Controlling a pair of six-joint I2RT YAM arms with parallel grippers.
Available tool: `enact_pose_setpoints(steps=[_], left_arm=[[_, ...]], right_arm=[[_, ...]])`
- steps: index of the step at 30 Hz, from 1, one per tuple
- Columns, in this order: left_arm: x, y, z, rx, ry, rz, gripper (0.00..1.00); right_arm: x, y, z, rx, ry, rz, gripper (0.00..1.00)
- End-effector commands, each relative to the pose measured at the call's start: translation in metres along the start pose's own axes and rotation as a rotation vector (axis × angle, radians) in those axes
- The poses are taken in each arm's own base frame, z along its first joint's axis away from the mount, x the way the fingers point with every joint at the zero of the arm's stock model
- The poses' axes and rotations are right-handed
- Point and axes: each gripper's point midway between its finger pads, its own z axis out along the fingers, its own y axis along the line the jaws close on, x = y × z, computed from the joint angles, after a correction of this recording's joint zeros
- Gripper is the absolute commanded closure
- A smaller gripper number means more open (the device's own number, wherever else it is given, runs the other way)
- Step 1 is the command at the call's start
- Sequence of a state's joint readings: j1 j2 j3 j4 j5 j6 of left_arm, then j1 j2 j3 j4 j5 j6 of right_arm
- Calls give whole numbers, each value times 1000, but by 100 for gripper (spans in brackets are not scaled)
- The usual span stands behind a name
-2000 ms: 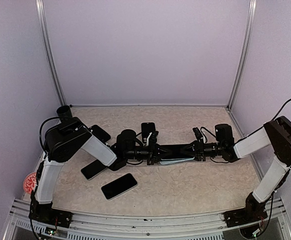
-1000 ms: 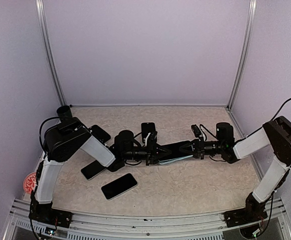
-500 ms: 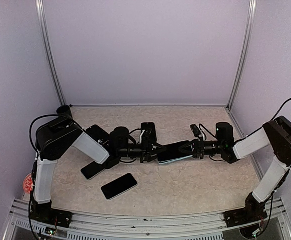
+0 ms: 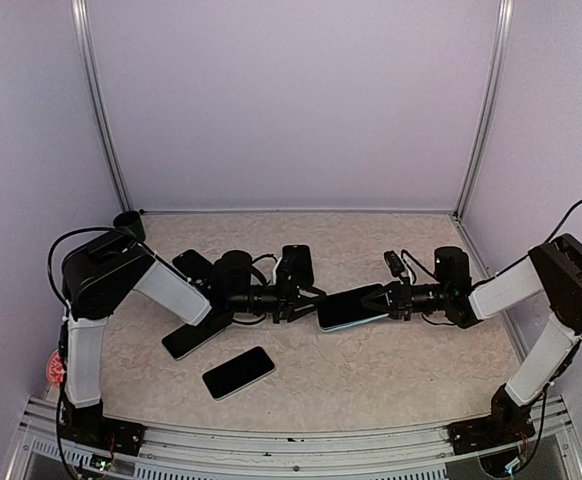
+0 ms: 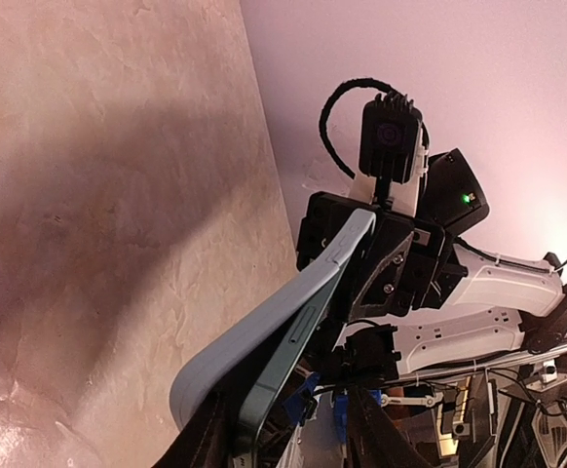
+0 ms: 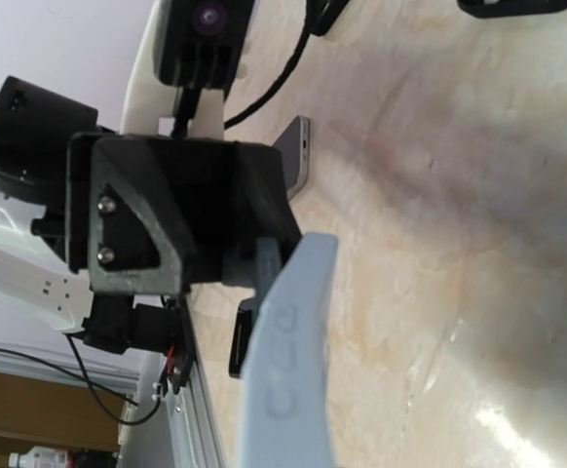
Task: Put the phone into the phone case
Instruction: Pass from the left arm to the right, then press the phone against the phone case.
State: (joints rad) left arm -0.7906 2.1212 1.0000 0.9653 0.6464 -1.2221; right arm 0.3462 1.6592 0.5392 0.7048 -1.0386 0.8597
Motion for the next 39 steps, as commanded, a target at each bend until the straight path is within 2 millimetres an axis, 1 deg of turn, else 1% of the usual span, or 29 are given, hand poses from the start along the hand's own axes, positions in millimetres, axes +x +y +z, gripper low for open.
enact_pose_setpoints(steps=[1, 13, 17, 21, 29, 39], left_arm=[[-17, -25, -11, 28, -52, 99, 60], [-24, -29, -21, -77, -79, 240, 56], [-22, -32, -22, -74, -70, 268, 55], [-15, -37, -19, -34, -38, 285, 55], [2, -61, -13, 90, 32, 315, 54], [19, -64, -7, 145, 95, 307, 54]], right_arm=[[1, 13, -6, -42, 12, -69, 100], [3, 35, -11, -97, 25, -169, 100], [3, 45, -14, -121, 22, -204, 100], [3, 52, -16, -142, 20, -228, 100], [8, 66, -16, -182, 28, -279, 100], [8, 77, -18, -203, 25, -314, 100]])
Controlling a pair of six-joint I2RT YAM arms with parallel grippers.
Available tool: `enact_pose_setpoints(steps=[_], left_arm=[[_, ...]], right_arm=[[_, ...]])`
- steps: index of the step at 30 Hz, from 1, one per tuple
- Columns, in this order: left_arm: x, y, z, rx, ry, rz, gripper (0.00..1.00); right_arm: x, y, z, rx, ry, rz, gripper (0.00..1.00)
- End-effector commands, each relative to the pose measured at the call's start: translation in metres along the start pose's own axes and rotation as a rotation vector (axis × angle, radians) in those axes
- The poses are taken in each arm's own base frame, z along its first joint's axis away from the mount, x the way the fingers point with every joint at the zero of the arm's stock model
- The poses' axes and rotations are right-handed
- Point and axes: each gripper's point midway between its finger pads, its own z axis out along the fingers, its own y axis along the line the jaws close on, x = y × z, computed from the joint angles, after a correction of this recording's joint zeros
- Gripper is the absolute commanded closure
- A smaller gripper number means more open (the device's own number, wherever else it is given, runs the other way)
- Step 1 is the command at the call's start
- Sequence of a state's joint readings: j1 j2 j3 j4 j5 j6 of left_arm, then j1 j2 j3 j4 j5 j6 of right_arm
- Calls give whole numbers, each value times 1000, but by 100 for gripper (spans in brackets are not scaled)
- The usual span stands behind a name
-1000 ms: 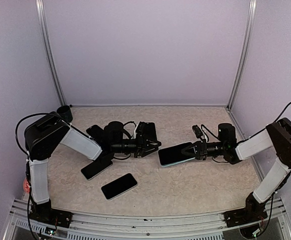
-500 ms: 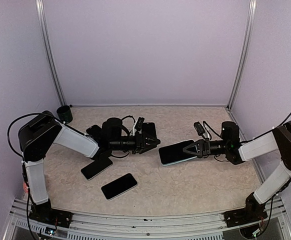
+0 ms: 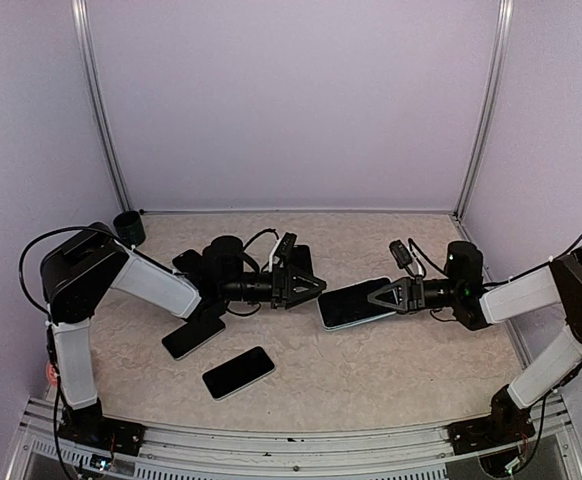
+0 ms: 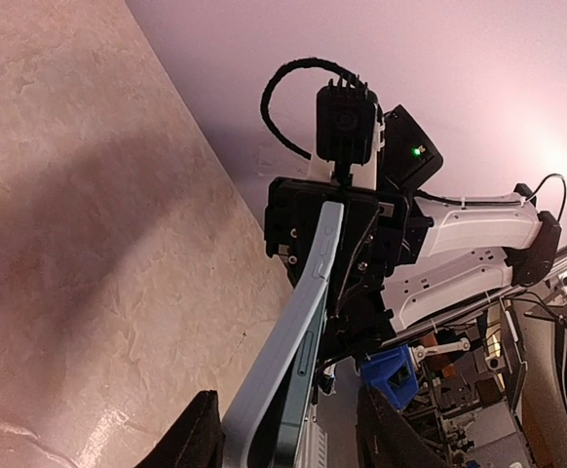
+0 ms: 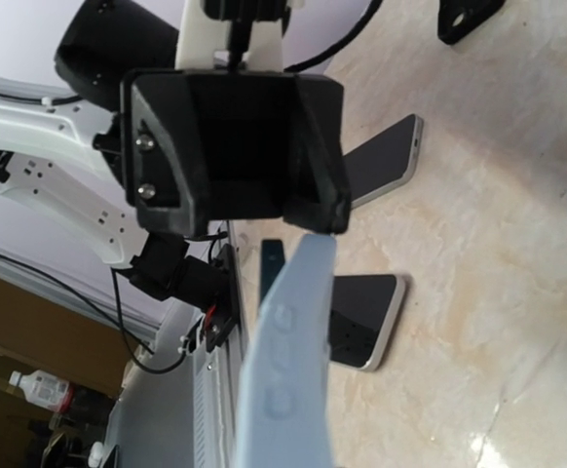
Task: Put the phone into the phone case
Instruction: Press the phone against the phone case.
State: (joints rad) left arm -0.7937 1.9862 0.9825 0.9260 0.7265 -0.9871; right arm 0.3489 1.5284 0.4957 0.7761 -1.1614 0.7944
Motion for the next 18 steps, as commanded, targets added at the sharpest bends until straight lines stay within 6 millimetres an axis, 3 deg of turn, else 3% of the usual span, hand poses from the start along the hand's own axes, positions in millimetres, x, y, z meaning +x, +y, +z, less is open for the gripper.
enact_pose_setpoints(steps=[1, 13, 18], left_arm=[[11, -11, 7, 62, 44, 23, 54], [20, -13, 16, 74, 79, 27, 54], [21, -14, 17, 79, 80, 23, 63]], right_arm=[[-7, 26, -1, -62, -7, -111, 100], [-5, 27, 1, -70, -6, -105, 100], [-4, 25, 1, -60, -8, -105, 100]])
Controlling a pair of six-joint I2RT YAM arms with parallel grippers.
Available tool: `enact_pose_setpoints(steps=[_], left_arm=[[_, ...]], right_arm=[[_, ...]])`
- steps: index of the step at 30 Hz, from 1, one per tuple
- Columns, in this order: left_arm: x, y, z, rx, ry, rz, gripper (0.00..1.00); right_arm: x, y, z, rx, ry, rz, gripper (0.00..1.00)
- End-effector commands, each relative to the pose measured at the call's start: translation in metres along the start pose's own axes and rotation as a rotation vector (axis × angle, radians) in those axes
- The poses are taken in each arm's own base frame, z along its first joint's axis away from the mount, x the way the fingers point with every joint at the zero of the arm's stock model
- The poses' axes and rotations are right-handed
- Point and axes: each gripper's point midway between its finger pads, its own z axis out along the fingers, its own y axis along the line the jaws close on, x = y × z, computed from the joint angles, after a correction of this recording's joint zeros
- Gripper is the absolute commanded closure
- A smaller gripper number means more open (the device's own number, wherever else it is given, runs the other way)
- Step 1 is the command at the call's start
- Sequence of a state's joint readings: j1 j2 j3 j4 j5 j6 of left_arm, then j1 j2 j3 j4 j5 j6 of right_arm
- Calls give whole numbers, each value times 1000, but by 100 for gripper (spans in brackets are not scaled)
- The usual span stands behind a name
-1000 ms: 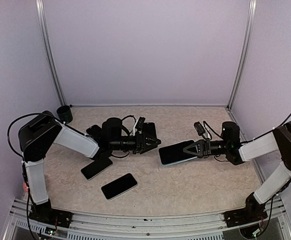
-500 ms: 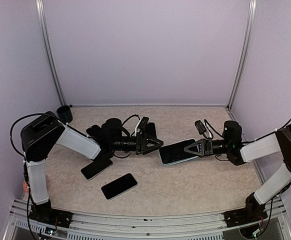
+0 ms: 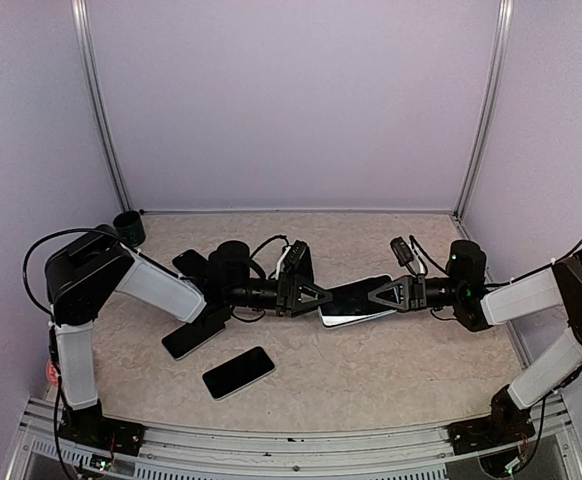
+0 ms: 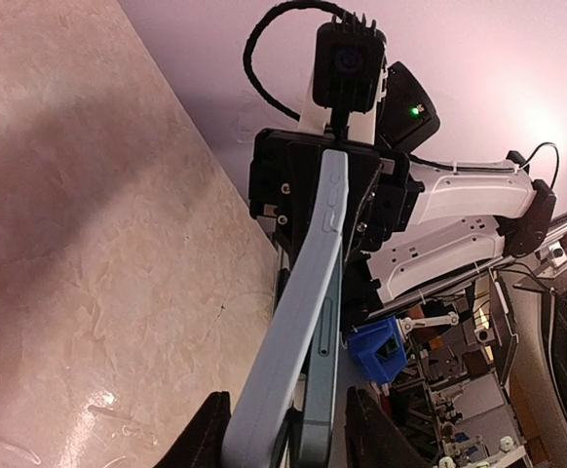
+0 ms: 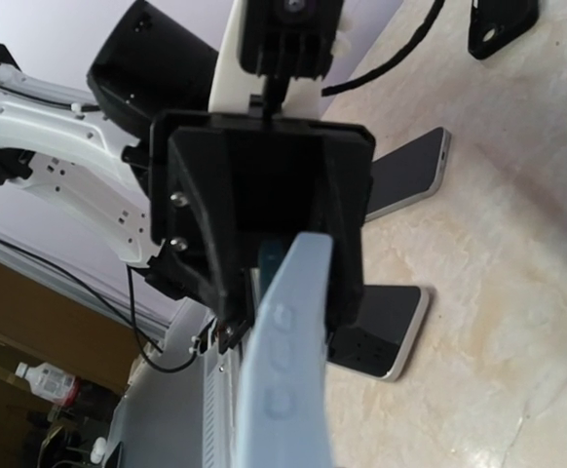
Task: Put the phone into the phone case
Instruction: Press the phone against the phone case.
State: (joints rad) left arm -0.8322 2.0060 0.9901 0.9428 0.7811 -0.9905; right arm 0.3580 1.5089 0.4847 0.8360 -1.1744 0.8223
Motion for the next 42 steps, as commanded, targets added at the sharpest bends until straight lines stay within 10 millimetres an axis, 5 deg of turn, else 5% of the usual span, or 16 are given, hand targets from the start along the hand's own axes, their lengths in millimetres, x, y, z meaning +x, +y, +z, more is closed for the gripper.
enact_pose_setpoints(steps=[1, 10, 17, 24, 28, 42], left_arm=[[-2, -4, 6, 28, 4, 22, 67], [0, -3, 8, 36, 2, 12, 80], [-3, 0, 7, 22, -10, 7, 99], [-13, 21, 1, -131, -62, 27, 100], [-18, 14, -2, -142, -74, 53, 78], [-14, -4, -3, -29, -70, 36, 56]], right_arm=[[-3, 12, 1, -25, -2, -70, 100], [-2, 2, 2, 17, 4, -58, 100], [-2, -5, 2, 49, 7, -55, 100], [-5, -12, 2, 96, 6, -51, 100], [-11, -7, 1, 101, -15, -81, 100], [-30, 17, -3, 55, -101, -160, 100]])
